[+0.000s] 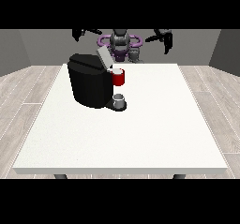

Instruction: Insert the coffee pod into the coffee machine and close the lid

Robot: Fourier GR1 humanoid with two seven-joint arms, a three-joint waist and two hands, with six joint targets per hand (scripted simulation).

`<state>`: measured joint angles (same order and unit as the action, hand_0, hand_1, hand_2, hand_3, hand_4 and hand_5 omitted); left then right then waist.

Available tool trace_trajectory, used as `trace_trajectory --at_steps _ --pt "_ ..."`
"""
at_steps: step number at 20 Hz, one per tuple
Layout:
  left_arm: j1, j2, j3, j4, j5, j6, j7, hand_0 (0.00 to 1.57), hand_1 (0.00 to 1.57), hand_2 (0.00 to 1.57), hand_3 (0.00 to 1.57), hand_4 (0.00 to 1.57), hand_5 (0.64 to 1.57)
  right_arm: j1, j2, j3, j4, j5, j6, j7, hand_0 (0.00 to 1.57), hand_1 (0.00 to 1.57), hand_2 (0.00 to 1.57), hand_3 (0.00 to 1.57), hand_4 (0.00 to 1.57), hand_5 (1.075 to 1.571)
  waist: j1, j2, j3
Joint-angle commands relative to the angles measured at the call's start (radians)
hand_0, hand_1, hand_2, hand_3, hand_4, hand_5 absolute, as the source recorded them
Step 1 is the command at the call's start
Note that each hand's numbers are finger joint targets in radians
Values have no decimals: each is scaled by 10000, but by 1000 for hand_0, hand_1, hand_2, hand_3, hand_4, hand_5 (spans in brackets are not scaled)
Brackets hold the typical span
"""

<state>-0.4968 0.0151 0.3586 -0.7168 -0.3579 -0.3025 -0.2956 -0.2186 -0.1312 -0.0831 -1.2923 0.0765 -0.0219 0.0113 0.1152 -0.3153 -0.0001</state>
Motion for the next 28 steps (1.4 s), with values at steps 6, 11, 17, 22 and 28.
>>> trace_trajectory --at_steps 6,11,17,22,28 --pt "826 -146 -1233 -2187 1228 -411 678 0 0 0 0 391 1571 -1313 -653 -842 573 -257 10 321 0 0 0 0 0 1571 918 971 5" --pt "837 -147 -1372 -2985 1493 159 926 0 0 0 0 361 1571 -2615 -805 -1293 765 -1189 484 1313 0 0 0 0 0 1571 725 1724 3" --pt "1581 -53 -1515 -4169 1731 338 1137 0 0 0 0 265 1571 -3034 -487 -1093 1121 -1357 287 1807 0 0 0 0 176 1571 443 2116 1" --pt "1789 27 -1753 -5499 2182 55 2023 0 0 0 0 374 1571 -3371 -903 -1308 1981 -1534 747 1167 0 0 0 0 0 1571 671 2581 3" --pt "2690 -136 -2342 -6588 2090 392 1924 0 0 0 0 362 1571 -3954 -535 -955 2326 -1381 545 990 0 0 0 0 0 1571 643 2833 2"
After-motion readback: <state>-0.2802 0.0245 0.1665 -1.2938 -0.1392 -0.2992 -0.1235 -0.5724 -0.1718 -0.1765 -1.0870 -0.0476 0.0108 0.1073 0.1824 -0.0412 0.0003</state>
